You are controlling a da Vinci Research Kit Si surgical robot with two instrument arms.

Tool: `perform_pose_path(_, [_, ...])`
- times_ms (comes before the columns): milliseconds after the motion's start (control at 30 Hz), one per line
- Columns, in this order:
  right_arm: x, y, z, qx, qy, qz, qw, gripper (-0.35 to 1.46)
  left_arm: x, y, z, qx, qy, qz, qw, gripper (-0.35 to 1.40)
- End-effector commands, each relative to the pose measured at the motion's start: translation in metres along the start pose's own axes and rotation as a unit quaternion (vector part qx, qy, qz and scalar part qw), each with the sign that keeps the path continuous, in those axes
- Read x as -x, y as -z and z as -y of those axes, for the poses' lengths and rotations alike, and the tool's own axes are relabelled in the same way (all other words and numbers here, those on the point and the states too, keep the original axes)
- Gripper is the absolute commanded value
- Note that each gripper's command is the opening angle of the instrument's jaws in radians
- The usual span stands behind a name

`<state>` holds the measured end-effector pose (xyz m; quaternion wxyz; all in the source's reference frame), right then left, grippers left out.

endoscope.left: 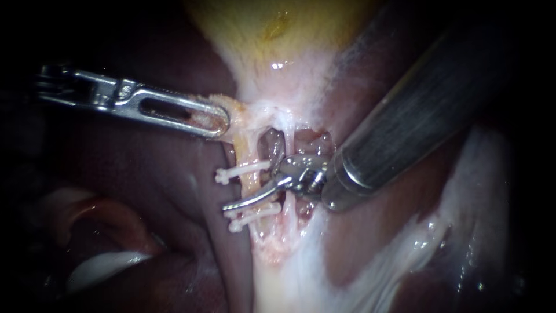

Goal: Go to the cutting position left tube

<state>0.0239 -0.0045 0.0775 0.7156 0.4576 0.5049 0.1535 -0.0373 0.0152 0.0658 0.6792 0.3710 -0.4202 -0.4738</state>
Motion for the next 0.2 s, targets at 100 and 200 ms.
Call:
perform_pose_path(100, [0.0000,0.0000,0.0000,0.000,0.000,0.000,1.0000,1.16,0.0000,0.0000,0.0000,0.000,0.000,0.000,1.0000,-0.18])
perform_pose_path(200, [0.0000,-0.0001,0.0000,0.000,0.001,0.000,1.0000,1.16,0.0000,-0.0001,0.0000,0.000,0.000,0.000,1.0000,-0.18])
